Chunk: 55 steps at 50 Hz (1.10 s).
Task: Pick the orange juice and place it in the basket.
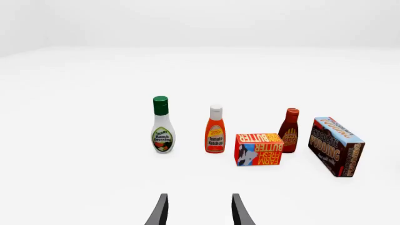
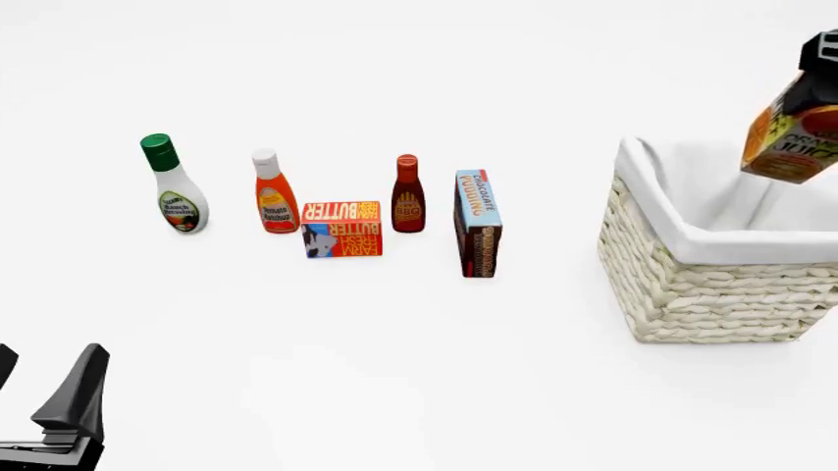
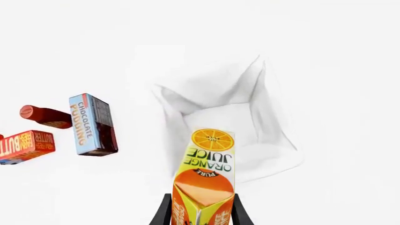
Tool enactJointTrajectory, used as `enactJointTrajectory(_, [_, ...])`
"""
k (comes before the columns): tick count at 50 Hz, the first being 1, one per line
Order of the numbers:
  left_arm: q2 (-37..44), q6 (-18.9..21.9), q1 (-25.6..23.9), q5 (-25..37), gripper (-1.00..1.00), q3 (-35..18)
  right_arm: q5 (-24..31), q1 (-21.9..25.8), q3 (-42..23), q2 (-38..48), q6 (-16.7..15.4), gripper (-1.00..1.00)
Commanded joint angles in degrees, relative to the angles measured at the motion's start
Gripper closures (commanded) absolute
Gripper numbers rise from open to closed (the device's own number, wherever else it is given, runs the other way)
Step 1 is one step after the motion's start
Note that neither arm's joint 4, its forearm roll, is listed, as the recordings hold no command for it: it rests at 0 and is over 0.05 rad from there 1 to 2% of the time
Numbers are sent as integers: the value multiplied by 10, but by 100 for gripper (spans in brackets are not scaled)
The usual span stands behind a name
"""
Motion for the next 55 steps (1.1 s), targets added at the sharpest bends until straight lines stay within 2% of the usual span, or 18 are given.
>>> enactJointTrajectory(1, [-1,1,0,1,-100,0,0,-3,-14,17,16,100])
enactJointTrajectory(8, [-1,1,0,0,-100,0,0,-15,-10,30,6,100])
enactJointTrajectory(32, [-1,1,0,0,-100,0,0,5,-25,87,35,100])
enactJointTrajectory(41, [-1,1,0,0,-100,0,0,-12,-33,101,21,100])
enactJointTrajectory(55, [-1,1,0,0,-100,0,0,-16,-31,121,21,100])
